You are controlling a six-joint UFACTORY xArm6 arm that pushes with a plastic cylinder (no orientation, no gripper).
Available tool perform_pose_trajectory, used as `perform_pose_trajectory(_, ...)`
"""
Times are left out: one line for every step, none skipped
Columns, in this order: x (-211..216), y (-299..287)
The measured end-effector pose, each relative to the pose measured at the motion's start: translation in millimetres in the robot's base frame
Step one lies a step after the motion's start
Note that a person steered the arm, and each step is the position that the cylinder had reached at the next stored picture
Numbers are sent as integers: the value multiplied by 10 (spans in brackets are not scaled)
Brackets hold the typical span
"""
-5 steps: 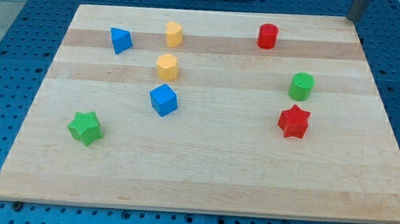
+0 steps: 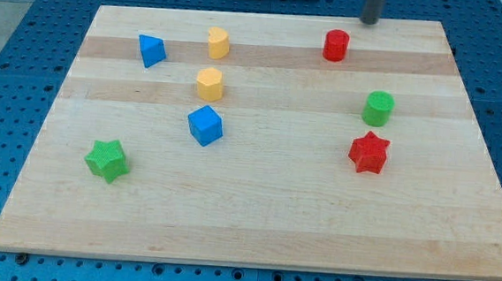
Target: Push the yellow heart right a bit
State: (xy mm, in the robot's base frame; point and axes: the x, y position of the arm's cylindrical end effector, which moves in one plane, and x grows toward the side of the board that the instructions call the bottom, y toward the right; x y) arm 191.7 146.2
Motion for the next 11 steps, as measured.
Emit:
perform_pose_trajectory(2,-508)
perform_pose_trajectory(20,-1034)
perform_pose_trajectory(5,-1857)
perform_pose_trajectory(3,-2215)
perform_pose_trajectory(51,-2396)
perform_pose_trajectory(417,-3057)
perform_pose_trajectory(461,-3103)
perform_pose_trajectory(690,-3066)
perform_pose_trajectory(1050,-2839)
perform_pose_trajectory(1050,-2843)
perform_pose_trajectory(1044,-2586)
